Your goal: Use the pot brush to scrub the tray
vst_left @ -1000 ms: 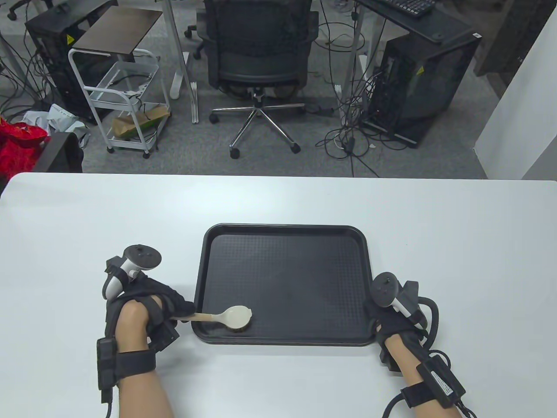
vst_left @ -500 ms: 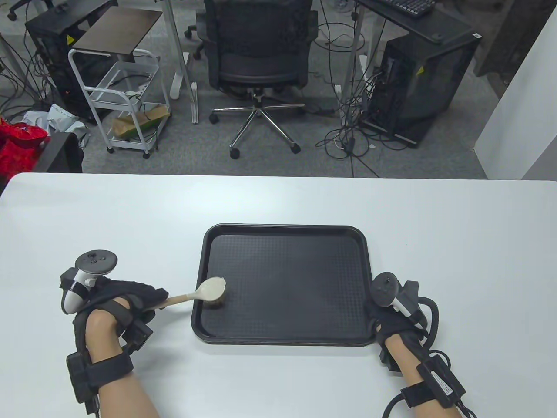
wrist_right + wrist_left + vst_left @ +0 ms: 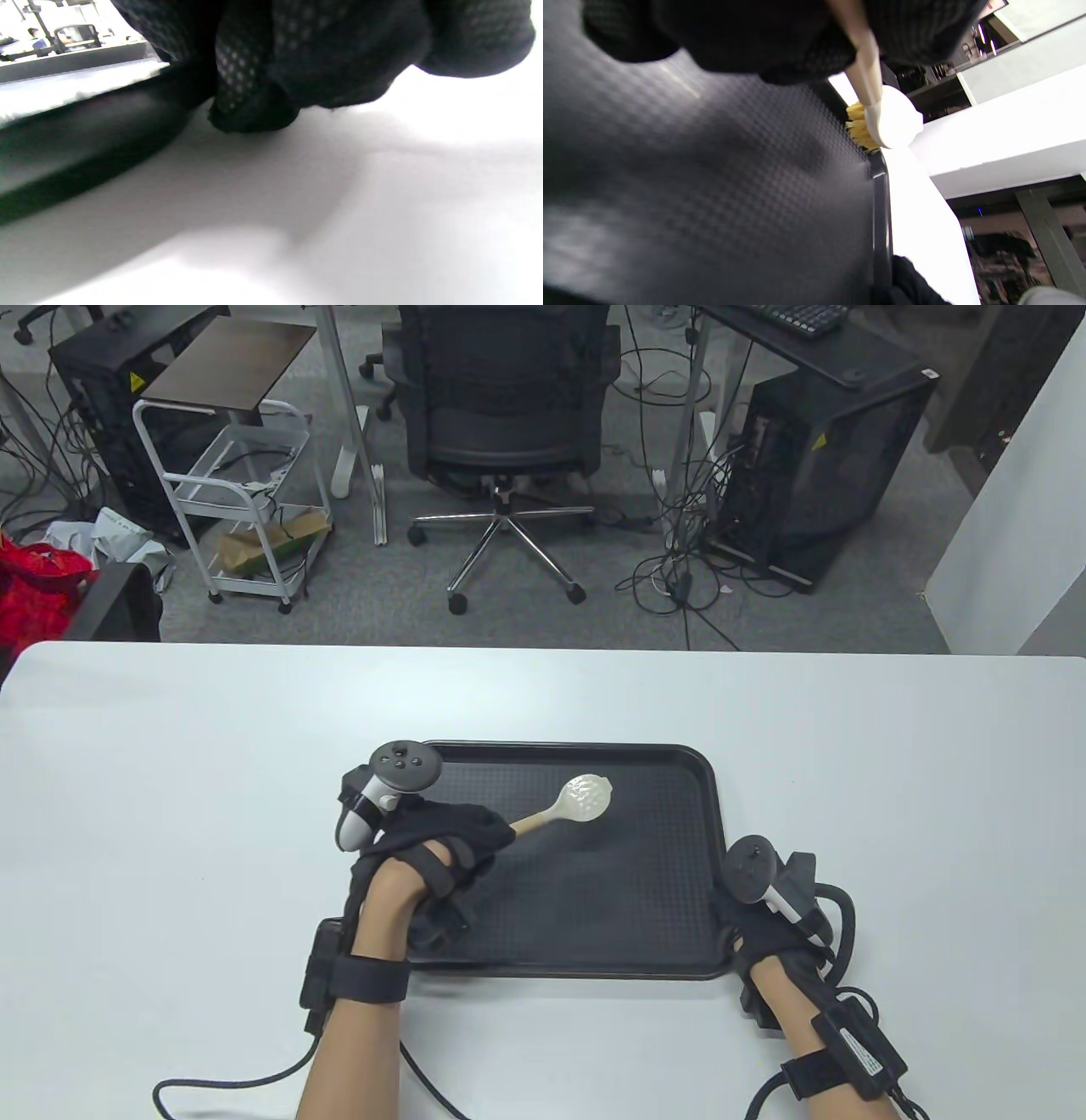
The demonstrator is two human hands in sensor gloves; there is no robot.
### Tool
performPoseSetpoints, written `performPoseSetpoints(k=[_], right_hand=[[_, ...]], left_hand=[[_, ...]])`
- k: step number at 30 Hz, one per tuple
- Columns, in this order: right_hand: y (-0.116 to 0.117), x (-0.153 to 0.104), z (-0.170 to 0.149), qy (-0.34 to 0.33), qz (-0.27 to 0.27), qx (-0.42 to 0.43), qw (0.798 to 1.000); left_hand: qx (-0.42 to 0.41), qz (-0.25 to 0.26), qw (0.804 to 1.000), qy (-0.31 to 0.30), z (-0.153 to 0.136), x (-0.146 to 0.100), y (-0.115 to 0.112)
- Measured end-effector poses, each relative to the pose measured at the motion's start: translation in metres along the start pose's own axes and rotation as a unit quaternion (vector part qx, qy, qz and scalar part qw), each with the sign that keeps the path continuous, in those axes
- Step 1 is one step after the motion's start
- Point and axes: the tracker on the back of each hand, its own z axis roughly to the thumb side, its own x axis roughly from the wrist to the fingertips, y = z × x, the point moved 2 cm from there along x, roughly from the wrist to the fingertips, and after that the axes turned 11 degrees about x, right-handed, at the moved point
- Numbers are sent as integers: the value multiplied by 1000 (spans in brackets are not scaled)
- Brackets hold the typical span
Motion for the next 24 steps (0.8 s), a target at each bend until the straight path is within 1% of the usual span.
performPoseSetpoints(k=[5, 8, 10, 12, 16, 17, 21, 22, 23, 24], right_hand=[[0, 0, 0, 0, 0, 1, 1000], [0, 0, 0, -1, 1, 2, 1000], [0, 0, 0, -1, 1, 3, 1000], [0, 0, 0, -2, 1, 4, 1000], [0, 0, -1, -3, 2, 6, 1000], [0, 0, -1, -3, 3, 8, 1000], [0, 0, -1, -3, 3, 8, 1000], [0, 0, -1, -3, 3, 8, 1000], [0, 0, -1, -3, 3, 9, 1000], [0, 0, -1, -3, 3, 9, 1000]], left_hand=[[31, 19, 999, 33, 40, 32, -16], [38, 22, 998, 33, 62, 53, -27], [41, 41, 998, 35, 74, 63, -34], [42, 43, 997, 39, 84, 71, -42], [44, 34, 998, 39, 96, 83, -54], [47, 32, 997, 46, 99, 87, -58], [52, 28, 997, 52, 103, 97, -69], [50, 31, 996, 64, 102, 98, -71], [52, 50, 995, 71, 102, 98, -70], [63, 50, 994, 75, 101, 98, -69]])
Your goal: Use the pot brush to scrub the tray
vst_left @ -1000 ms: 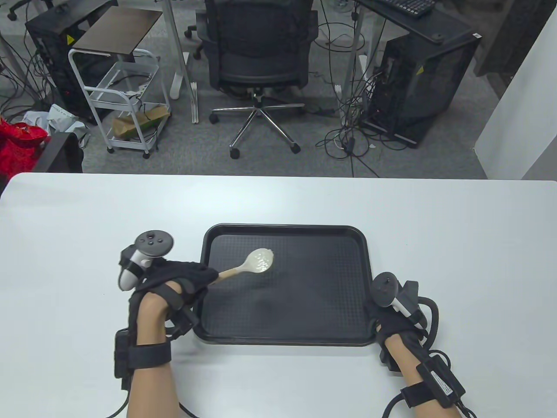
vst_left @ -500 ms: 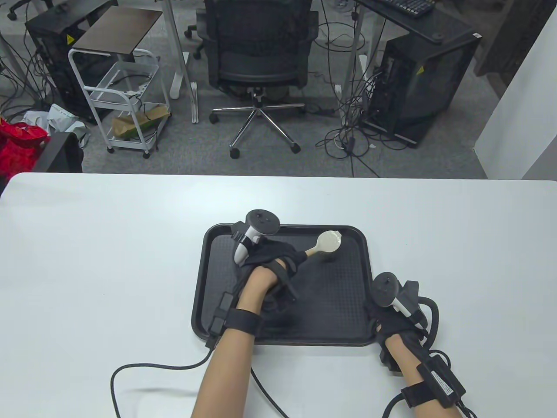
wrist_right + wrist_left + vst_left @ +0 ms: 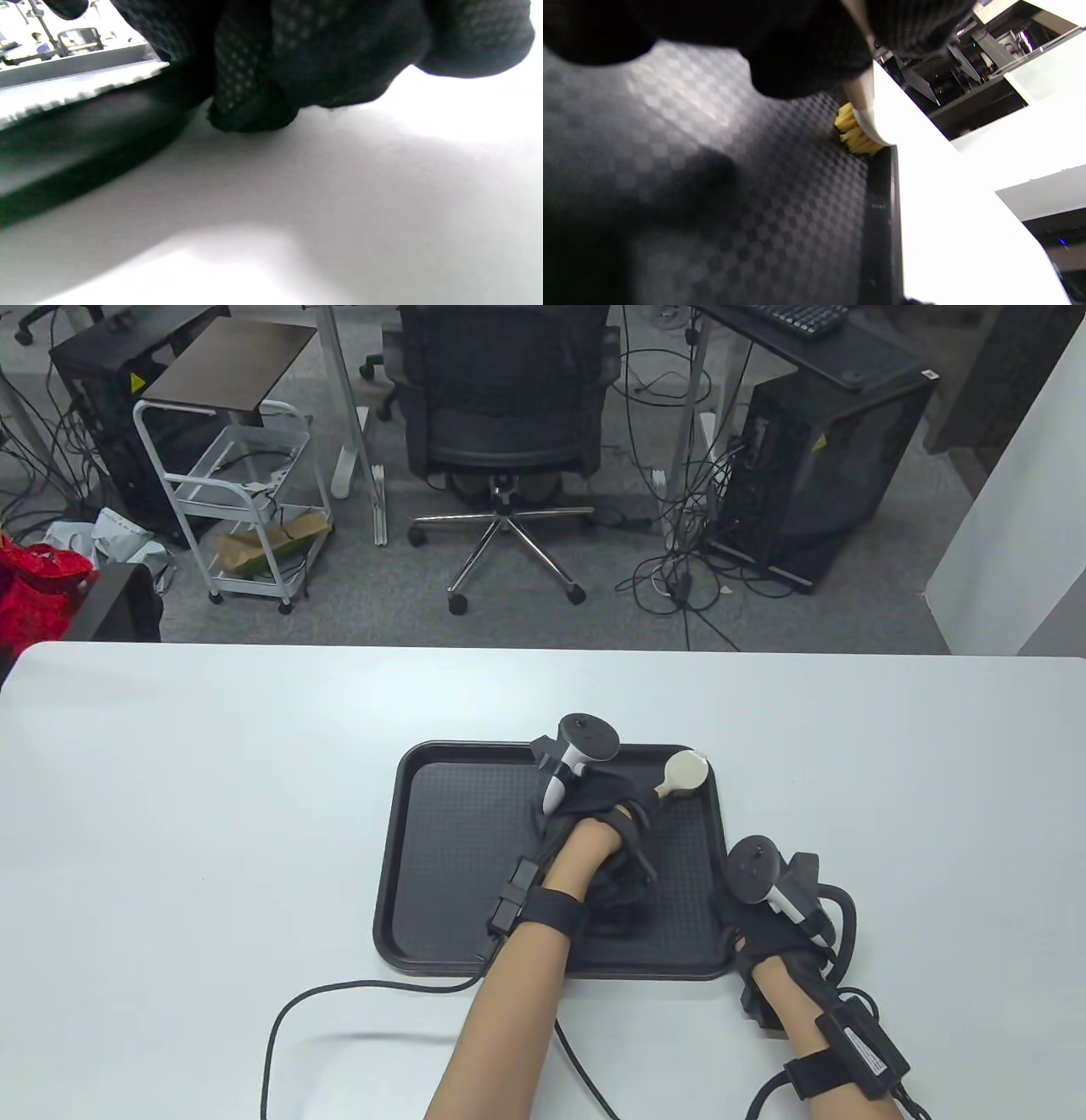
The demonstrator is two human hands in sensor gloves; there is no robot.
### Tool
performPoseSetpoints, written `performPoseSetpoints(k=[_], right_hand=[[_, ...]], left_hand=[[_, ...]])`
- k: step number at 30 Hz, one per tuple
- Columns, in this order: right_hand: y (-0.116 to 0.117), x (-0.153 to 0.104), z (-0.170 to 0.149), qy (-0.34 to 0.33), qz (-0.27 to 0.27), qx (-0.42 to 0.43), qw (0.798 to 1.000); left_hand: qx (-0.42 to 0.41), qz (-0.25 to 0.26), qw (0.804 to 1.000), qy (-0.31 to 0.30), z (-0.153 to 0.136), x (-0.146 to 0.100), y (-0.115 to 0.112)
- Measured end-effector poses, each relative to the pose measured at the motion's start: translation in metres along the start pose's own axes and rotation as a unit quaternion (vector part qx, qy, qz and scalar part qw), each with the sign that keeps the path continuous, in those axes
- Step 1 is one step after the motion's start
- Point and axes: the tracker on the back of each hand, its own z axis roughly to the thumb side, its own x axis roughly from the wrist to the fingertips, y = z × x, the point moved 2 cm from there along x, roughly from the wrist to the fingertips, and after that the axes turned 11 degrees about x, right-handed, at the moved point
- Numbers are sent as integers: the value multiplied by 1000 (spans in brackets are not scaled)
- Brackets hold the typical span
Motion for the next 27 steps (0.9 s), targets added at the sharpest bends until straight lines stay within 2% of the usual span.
performPoseSetpoints(k=[12, 27], right_hand=[[0, 0, 0, 1, -4, -7, 1000], [0, -1, 1, 1, -6, -12, 1000]], left_hand=[[10, 25, 998, 52, -40, -13, 19], [-1, 61, 991, 119, -113, -42, 51]])
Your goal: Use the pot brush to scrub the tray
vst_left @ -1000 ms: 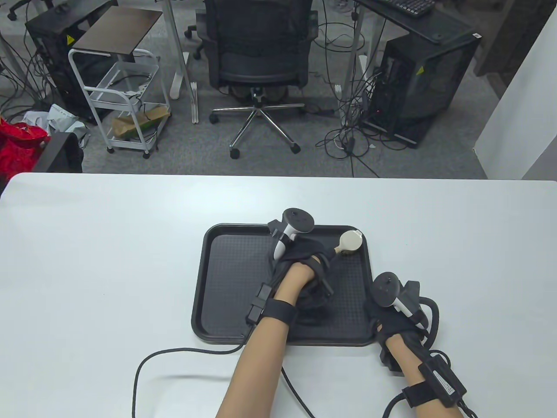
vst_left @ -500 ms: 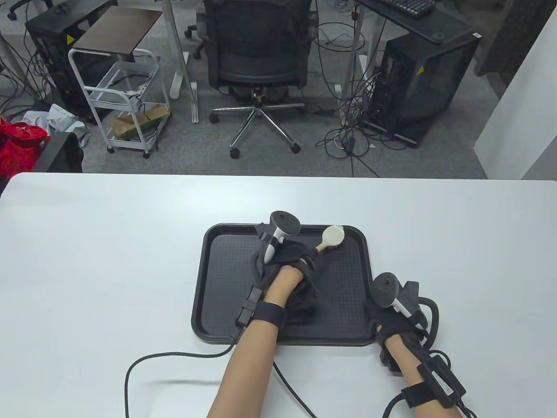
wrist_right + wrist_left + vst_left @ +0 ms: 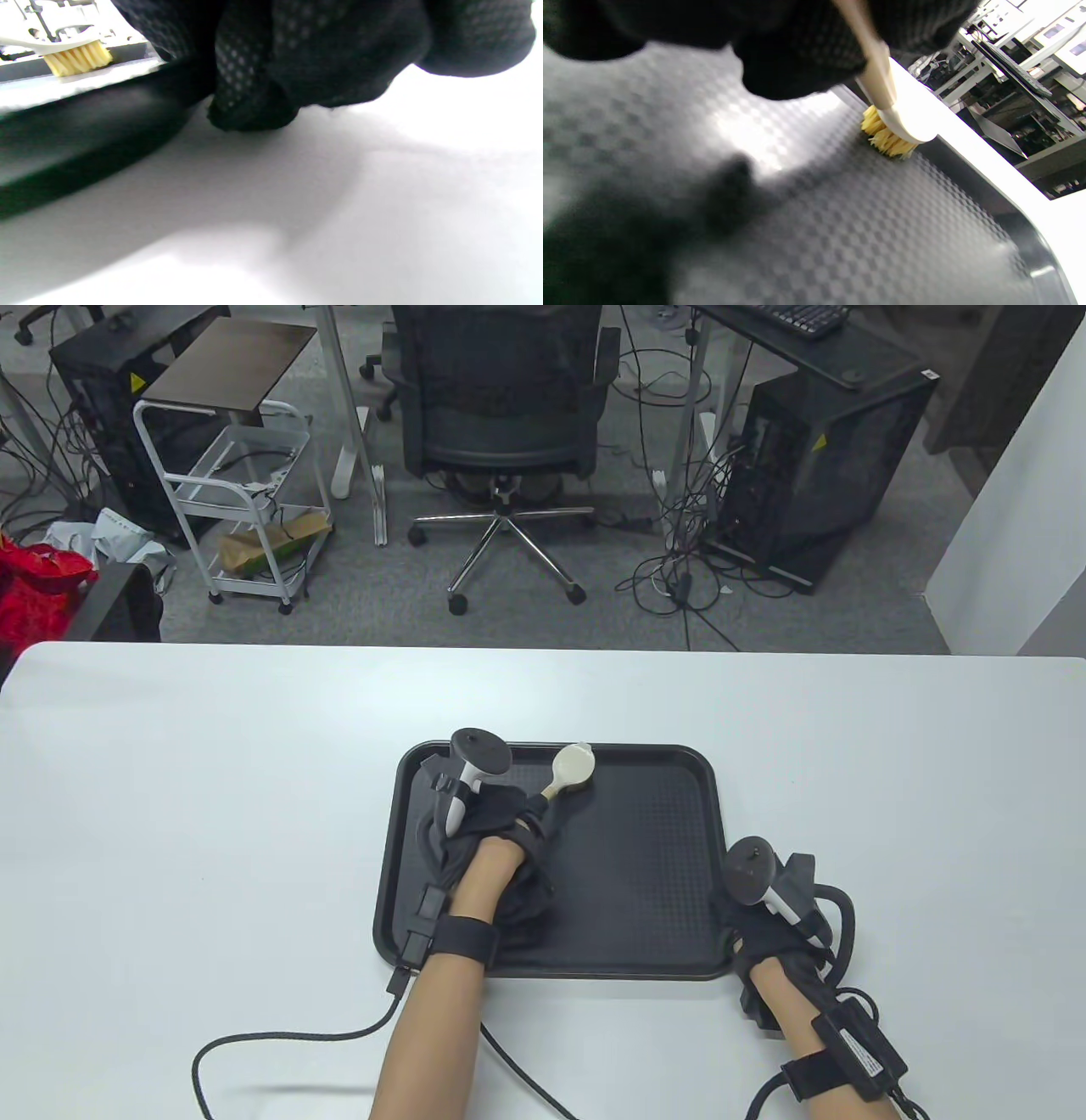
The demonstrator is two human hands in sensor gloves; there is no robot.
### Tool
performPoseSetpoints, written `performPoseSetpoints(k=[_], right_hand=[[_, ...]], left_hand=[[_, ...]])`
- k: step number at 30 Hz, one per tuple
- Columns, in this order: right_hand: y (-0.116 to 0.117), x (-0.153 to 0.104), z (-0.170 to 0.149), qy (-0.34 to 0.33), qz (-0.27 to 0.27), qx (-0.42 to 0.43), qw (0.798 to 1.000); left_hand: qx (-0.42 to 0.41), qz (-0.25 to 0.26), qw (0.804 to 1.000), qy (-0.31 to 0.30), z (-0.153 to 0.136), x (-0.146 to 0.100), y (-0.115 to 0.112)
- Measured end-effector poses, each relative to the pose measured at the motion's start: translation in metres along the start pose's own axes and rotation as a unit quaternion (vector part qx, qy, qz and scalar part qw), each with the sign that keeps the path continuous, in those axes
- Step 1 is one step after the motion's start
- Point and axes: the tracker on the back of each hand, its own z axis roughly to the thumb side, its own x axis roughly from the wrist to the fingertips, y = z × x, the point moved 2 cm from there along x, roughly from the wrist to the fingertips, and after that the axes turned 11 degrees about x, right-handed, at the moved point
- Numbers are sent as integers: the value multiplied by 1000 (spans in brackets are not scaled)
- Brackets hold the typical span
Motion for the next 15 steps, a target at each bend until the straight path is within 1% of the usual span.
performPoseSetpoints(k=[10, 15], right_hand=[[0, 0, 0, 0, 1, 2, 1000], [0, 0, 0, 0, 0, 1, 1000]], left_hand=[[-3, 3, 1000, 23, -42, 6, 22], [-3, 13, 999, 36, -65, 7, 32]])
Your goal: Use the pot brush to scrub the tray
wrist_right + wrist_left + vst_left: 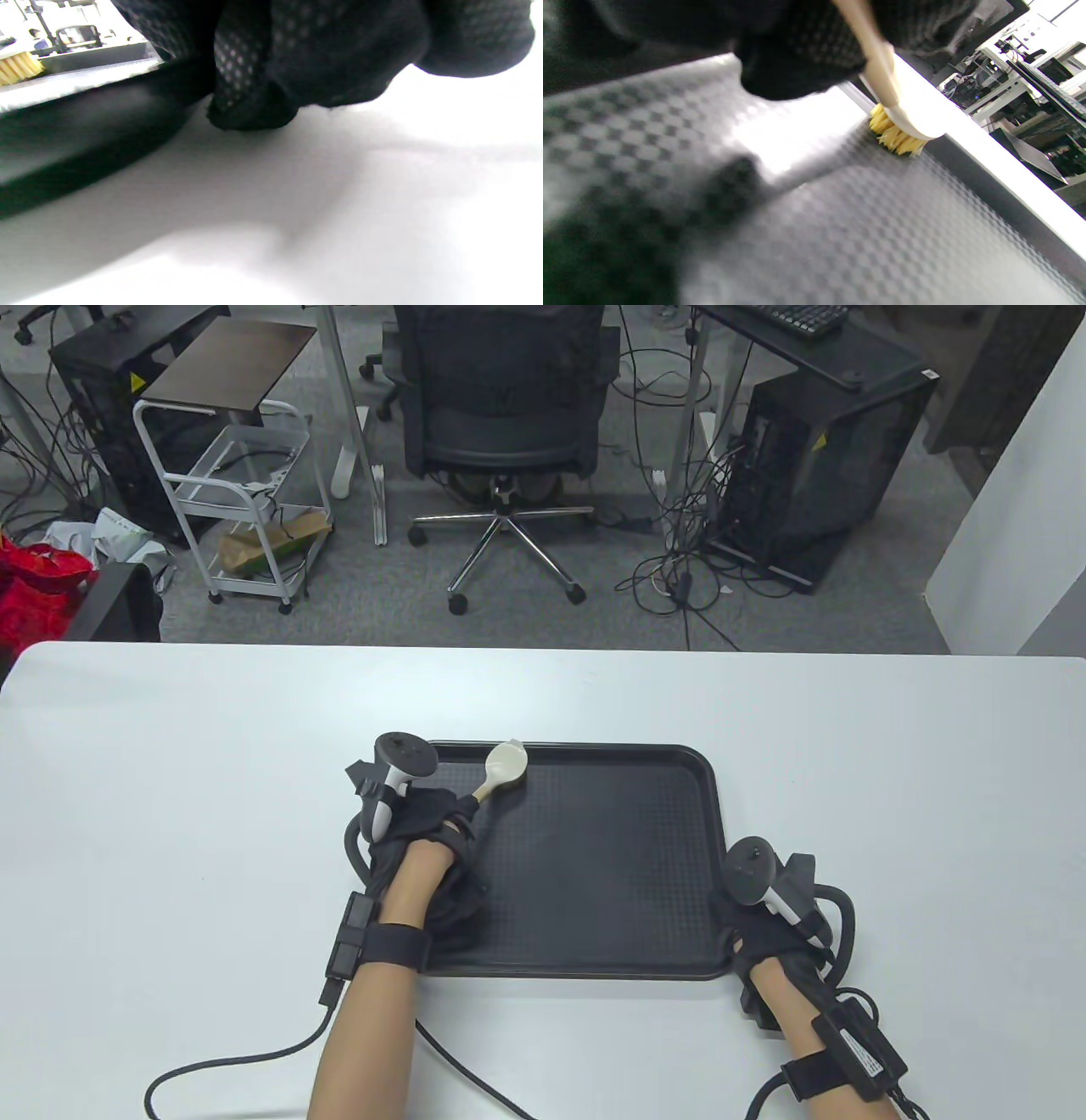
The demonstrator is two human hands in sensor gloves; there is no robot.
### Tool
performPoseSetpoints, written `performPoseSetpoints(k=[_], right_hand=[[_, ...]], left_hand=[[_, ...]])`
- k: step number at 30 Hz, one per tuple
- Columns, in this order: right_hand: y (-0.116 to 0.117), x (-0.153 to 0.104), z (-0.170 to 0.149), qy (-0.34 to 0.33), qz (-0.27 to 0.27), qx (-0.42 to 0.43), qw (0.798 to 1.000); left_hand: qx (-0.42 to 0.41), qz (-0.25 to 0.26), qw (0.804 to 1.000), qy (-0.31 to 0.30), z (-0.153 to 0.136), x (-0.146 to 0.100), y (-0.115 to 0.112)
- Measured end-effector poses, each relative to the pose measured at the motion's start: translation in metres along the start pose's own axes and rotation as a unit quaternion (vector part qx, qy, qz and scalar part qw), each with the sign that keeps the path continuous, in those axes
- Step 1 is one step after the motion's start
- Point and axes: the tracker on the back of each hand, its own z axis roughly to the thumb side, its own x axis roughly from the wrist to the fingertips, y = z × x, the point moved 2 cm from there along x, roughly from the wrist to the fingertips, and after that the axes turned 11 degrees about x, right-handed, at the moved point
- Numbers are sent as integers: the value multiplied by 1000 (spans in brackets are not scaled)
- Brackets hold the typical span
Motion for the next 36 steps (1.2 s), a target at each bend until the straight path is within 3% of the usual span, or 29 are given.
performPoseSetpoints(k=[11, 21, 24, 28, 36], right_hand=[[0, 0, 0, 0, 0, 0, 1000], [0, 0, 0, 0, 0, 0, 1000], [0, 0, 0, 0, 0, 0, 1000], [0, 0, 0, 0, 0, 0, 1000], [0, 0, 0, 0, 0, -1, 1000]], left_hand=[[-9, 7, 999, 33, -45, 2, 20], [8, 42, 998, 49, -55, -7, 31], [-7, 50, 999, 3, -35, -14, 28], [-12, 24, 997, -66, 13, -26, 9], [15, -27, 988, -153, 115, -44, -56]])
